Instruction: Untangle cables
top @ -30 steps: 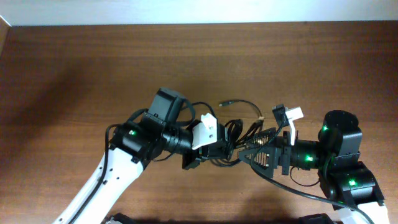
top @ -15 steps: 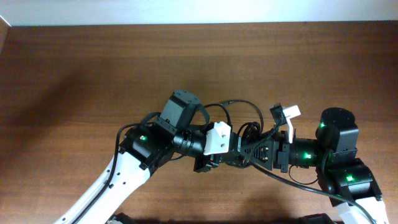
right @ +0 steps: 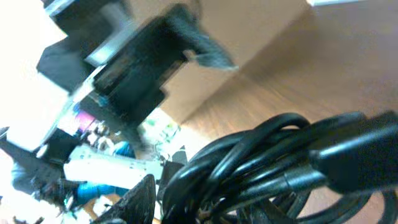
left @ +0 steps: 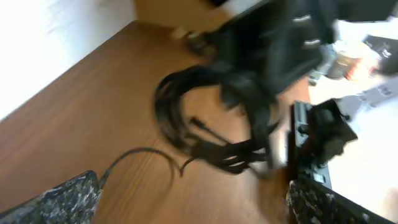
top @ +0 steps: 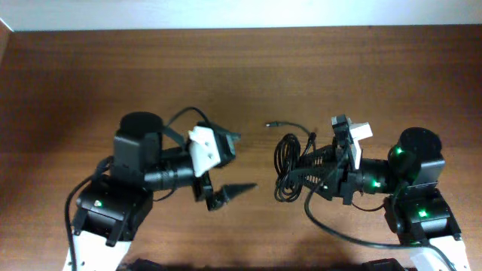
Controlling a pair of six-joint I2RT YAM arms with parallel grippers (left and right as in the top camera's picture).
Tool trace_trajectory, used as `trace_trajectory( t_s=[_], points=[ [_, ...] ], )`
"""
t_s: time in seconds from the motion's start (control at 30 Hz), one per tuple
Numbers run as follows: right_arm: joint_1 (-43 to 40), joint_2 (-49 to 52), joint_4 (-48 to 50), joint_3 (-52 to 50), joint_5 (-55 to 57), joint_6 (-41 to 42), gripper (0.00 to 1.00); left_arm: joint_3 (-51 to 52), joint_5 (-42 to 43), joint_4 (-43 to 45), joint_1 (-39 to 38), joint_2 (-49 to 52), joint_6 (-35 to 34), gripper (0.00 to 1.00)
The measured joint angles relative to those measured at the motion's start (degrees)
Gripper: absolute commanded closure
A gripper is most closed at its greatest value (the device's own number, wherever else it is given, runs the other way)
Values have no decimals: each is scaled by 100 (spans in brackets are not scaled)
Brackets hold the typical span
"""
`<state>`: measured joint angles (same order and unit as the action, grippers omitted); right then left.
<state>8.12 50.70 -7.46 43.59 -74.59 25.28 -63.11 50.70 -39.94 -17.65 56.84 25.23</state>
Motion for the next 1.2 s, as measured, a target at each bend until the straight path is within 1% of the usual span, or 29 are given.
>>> trace_trajectory(
  t_s=[0.1,0.17,0.23,0.27,0.33,0.47,0.57,0.63,0.7,0.73,0.77,0.83,0.93,0.97,1.0,1.03,1.07,1.1,1.17,1.2],
  points=[
    [2,0,876,-4,-592,-39,96,0,-42,2,365,4,-577,1],
    [2,9,1606,-22,-918,-50,96,0,-33,13,365,4,-667,1],
    [2,4,1921,-22,-1078,-48,96,0,50,83,365,13,-691,1],
    [2,-2,1989,-22,-1150,-44,96,-2,278,214,365,79,-704,1],
    [2,0,1991,-22,-1211,-42,96,0,713,227,365,308,-568,1],
    [2,0,1991,-22,-1235,-42,96,0,1838,374,236,1141,87,1],
    [2,0,1993,-22,-1255,-39,96,0,2332,876,-70,1541,181,2],
    [2,0,1993,-22,-1255,-44,96,0,2487,1185,-260,1613,201,28],
    [2,-2,1993,-22,-1274,-39,96,0,2586,1394,-400,1613,208,47],
    [2,-2,1996,-22,-1309,-39,96,0,2583,1519,-420,1615,203,63],
    [2,-2,1991,-22,-1351,-39,96,0,2566,1569,-420,1617,195,74],
    [2,-22,1996,-22,-1423,-39,96,0,2527,1683,-420,1648,195,100],
    [2,-24,1993,-22,-1403,-44,96,0,2557,1687,-442,1657,219,100],
    [2,-24,1991,-22,-1401,-44,90,0,2559,1687,-442,1657,216,100],
    [2,-24,1967,-22,-1401,-42,81,0,2559,1687,-442,1657,216,100],
    [2,-24,1875,-17,-1401,-37,63,0,2559,1690,-442,1657,210,100],
    [2,-22,1808,-15,-1390,-42,48,0,2538,1687,-404,1657,107,100],
    [2,28,1644,-2,-1346,-39,40,0,2494,1683,-295,1657,-118,100],
    [0,313,1233,22,-1272,186,32,0,2371,1685,146,1657,-586,100],
    [0,693,1110,24,-1246,302,28,0,2315,1683,402,1657,-841,100]
  ],
)
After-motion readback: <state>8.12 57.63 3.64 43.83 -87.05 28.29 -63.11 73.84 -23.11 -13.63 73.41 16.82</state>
